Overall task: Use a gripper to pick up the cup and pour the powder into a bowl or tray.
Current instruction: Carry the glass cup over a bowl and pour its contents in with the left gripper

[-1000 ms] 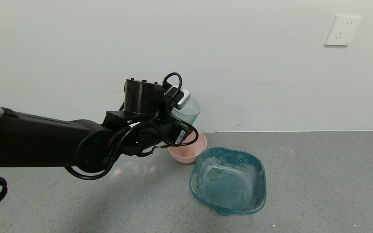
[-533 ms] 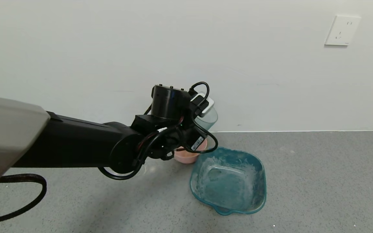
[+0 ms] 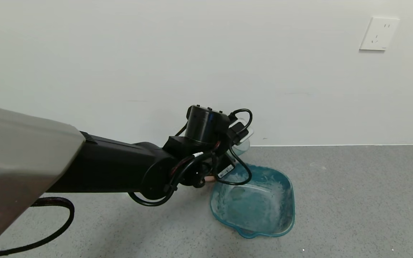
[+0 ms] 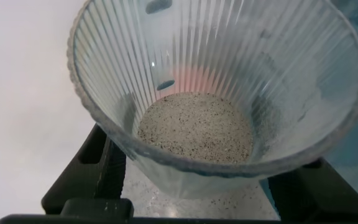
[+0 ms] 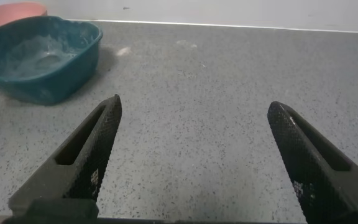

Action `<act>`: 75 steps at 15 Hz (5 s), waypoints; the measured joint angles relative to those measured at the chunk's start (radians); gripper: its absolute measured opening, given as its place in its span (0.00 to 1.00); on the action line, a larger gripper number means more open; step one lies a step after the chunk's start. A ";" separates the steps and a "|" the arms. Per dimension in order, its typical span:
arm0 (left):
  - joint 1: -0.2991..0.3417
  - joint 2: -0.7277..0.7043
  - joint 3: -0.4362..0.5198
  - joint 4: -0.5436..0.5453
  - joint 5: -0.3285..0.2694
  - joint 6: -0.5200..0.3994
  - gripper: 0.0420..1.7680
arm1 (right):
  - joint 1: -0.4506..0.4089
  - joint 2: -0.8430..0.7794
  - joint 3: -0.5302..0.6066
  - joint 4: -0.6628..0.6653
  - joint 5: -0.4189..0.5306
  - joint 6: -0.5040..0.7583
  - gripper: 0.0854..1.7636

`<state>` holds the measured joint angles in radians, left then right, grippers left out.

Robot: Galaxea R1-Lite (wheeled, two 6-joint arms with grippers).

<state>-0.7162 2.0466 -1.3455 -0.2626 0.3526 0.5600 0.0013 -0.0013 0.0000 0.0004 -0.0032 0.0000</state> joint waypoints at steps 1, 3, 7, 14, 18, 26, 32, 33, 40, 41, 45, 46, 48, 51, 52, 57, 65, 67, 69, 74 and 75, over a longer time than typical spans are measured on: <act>-0.009 0.004 0.000 0.017 0.011 0.014 0.72 | 0.000 0.000 0.000 0.000 0.000 0.000 0.97; -0.028 0.009 0.001 0.044 0.029 0.041 0.72 | 0.000 0.000 0.000 0.000 0.000 0.000 0.97; -0.058 0.017 0.002 0.066 0.115 0.108 0.72 | 0.000 0.000 0.000 0.000 0.000 0.000 0.97; -0.075 0.028 0.006 0.057 0.163 0.188 0.72 | 0.000 0.000 0.000 0.000 0.000 0.000 0.97; -0.067 0.026 0.001 0.055 0.116 0.238 0.72 | 0.000 0.000 0.000 0.000 0.000 0.000 0.97; -0.063 0.017 0.005 0.051 0.112 0.436 0.72 | 0.000 0.000 0.000 0.000 0.000 0.000 0.97; -0.068 0.017 0.008 0.041 0.127 0.558 0.72 | 0.000 0.000 0.000 0.000 0.000 0.000 0.97; -0.069 0.017 0.009 0.040 0.134 0.572 0.72 | 0.000 0.000 0.000 0.000 0.000 0.000 0.97; -0.066 0.017 -0.001 0.044 0.168 0.712 0.72 | 0.000 0.000 0.000 0.000 0.000 0.000 0.97; -0.067 0.017 -0.003 0.046 0.171 0.729 0.72 | 0.000 0.000 0.000 0.000 0.000 0.000 0.97; -0.071 0.017 -0.014 0.058 0.214 0.768 0.72 | 0.000 0.000 0.000 0.000 0.000 0.000 0.97; -0.072 0.017 -0.020 0.057 0.225 0.784 0.72 | 0.000 0.000 0.000 0.000 0.000 0.000 0.97; -0.072 0.015 -0.025 0.060 0.237 0.801 0.72 | 0.000 0.000 0.000 0.000 0.000 0.000 0.97; -0.072 0.013 -0.029 0.060 0.241 0.811 0.72 | 0.000 0.000 0.000 0.000 0.001 0.000 0.97; -0.072 0.013 -0.036 0.060 0.243 0.822 0.72 | 0.000 0.000 0.000 0.000 0.000 0.000 0.97; -0.078 0.014 -0.070 0.061 0.282 0.887 0.72 | 0.000 0.000 0.000 0.000 0.000 0.000 0.97; -0.105 0.022 -0.075 0.061 0.365 0.943 0.72 | 0.000 0.000 0.000 0.000 0.000 0.000 0.97; -0.118 0.024 -0.076 0.060 0.391 0.951 0.72 | 0.000 0.000 0.000 0.000 0.000 0.000 0.97; -0.130 0.027 -0.074 0.052 0.408 0.953 0.72 | 0.000 0.000 0.000 0.000 0.000 0.000 0.97; -0.157 0.032 -0.069 0.048 0.465 0.973 0.72 | 0.000 0.000 0.000 0.000 0.000 0.000 0.97; -0.166 0.032 -0.069 0.049 0.484 0.977 0.72 | 0.000 0.000 0.000 0.000 0.000 0.000 0.97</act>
<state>-0.8823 2.0787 -1.4143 -0.2140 0.8364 1.5370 0.0013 -0.0013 0.0000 0.0000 -0.0032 0.0000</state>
